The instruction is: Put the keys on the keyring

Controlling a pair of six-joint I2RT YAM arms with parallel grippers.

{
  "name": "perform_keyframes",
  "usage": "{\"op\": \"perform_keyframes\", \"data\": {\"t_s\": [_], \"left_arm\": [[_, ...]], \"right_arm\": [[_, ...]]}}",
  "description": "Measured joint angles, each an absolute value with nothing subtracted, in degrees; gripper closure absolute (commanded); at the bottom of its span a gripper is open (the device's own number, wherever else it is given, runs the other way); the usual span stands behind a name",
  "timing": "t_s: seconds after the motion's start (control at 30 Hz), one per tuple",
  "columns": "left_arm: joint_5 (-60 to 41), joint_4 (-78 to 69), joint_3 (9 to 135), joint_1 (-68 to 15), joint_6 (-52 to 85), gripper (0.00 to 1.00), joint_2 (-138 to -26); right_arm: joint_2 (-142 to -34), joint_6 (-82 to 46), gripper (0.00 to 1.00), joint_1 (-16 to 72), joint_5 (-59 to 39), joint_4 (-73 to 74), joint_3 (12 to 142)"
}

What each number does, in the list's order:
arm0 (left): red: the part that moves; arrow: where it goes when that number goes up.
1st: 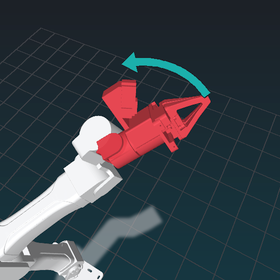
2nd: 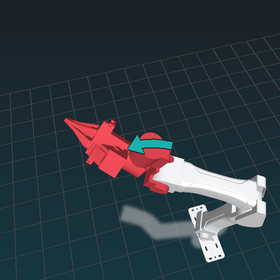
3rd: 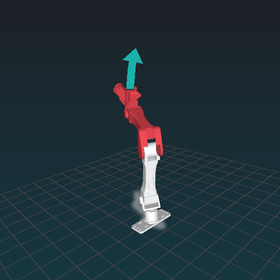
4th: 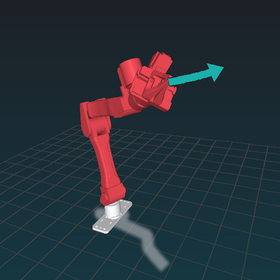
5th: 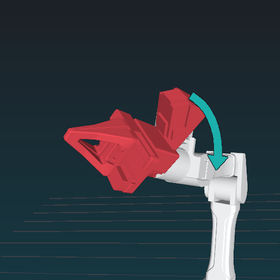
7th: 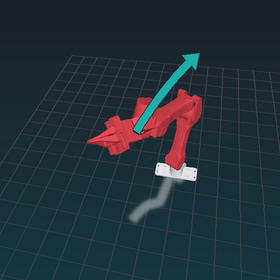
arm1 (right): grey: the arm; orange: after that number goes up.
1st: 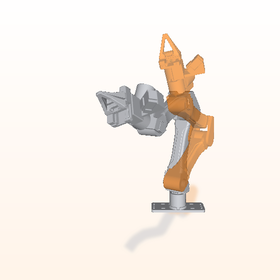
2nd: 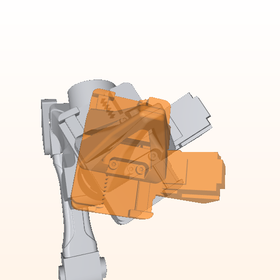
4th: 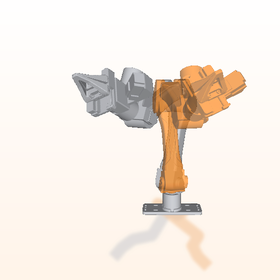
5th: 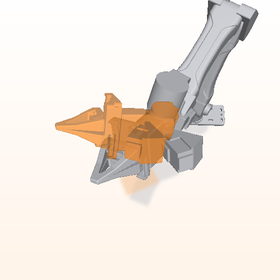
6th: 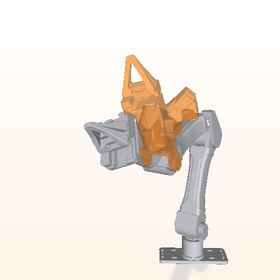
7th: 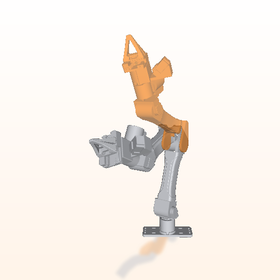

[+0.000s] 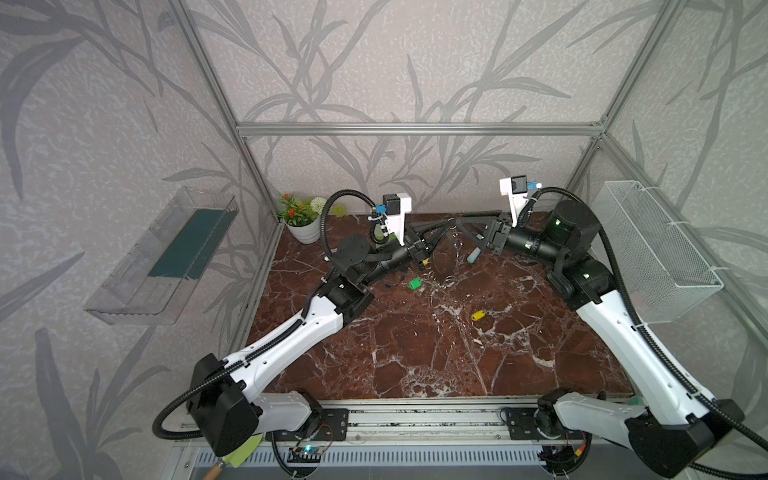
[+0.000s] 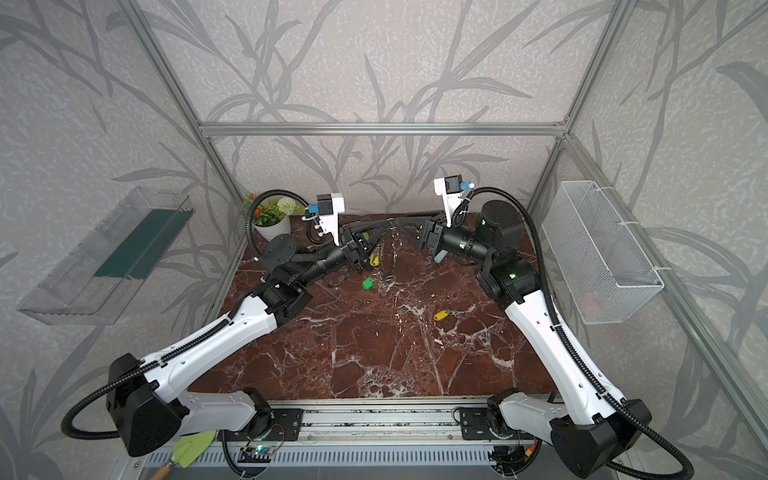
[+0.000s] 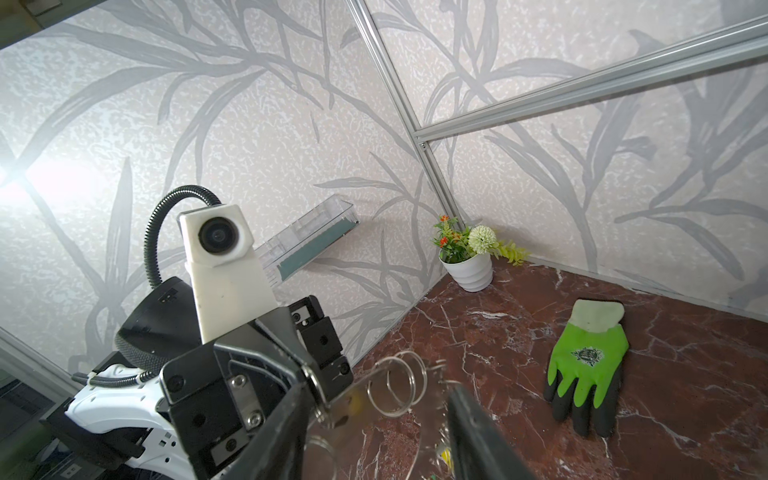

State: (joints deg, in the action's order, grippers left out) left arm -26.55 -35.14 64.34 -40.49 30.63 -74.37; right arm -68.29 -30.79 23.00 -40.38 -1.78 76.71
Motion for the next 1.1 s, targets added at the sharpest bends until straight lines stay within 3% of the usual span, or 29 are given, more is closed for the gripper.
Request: {"op": "perform_keyframes", "data": {"t_s": [0.33,0.53,0.63,0.87,1.0,1.1], "left_arm": [[-25.85,-33.06,64.31,-40.86,29.71,1.00,-74.35],[-25.34,-32.21,64.31,-40.95,29.15,1.00,-74.35],[-25.08,-31.75,64.31,-40.95,28.84,1.00,-74.32],[-24.25,-26.13,64.34,-41.21,26.02,1.00,-71.88],[-24.71,-17.04,65.60,-41.21,21.34,0.83,-68.99],[-25.34,-8.64,67.33,-41.08,16.25,0.61,-66.92]], "right_arm": [[-68.18,-33.71,0.64,23.42,-44.36,1.87,73.30],[-68.05,-34.94,0.82,23.68,-46.37,3.70,72.31],[-68.05,-35.53,0.99,23.64,-47.00,4.58,72.01],[-68.05,-35.00,1.00,23.68,-48.42,4.03,71.59],[-68.07,-32.97,1.00,24.03,-50.22,1.85,71.66],[-68.23,-30.98,1.00,24.16,-51.35,-0.30,72.77]]}}
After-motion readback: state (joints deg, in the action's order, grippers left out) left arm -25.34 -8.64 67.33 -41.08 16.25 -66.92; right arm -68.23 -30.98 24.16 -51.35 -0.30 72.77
